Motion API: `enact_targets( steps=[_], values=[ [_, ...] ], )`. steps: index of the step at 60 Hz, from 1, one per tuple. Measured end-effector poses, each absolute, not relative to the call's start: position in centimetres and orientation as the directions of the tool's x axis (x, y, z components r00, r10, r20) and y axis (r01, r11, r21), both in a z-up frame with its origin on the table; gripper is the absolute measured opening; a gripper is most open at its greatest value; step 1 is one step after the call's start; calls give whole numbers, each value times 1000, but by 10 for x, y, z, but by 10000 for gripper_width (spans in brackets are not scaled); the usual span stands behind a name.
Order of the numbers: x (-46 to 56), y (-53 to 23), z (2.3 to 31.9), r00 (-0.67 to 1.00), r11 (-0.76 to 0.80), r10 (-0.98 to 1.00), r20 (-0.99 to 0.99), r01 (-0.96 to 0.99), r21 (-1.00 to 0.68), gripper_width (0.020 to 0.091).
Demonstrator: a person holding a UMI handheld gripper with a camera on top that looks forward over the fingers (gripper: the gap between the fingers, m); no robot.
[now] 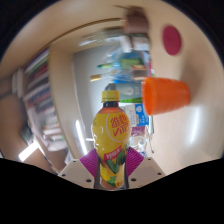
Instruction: Pour water
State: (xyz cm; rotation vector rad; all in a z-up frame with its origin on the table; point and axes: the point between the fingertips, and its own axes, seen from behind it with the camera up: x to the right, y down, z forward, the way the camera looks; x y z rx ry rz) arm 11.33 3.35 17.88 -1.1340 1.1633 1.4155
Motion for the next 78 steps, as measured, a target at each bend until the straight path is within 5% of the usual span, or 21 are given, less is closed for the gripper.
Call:
enact_targets(
  steps=[8,18,41,48,56,62,66,72,78],
  values=[
    [125,41,163,-386,-131,90,-918,-918,373,335],
    [129,43,181,-587,-199,149,-795,-806,558,334],
    [141,40,196,-664,-199,163,-730,-747,635,333],
    [119,34,221,-383,-229,169,-908,-911,342,332],
    [125,6,301,153,-155,336,-929,-964,-215,335],
    [196,-11,338,637,126,302,-709,-764,-633,336],
    [245,-11,347,841,219,109,-530,-540,-813,340],
    [319,-10,320,944,216,-117,-307,-278,-936,342],
    [376,-5,244,948,122,-251,-194,-168,-978,344]
  ],
)
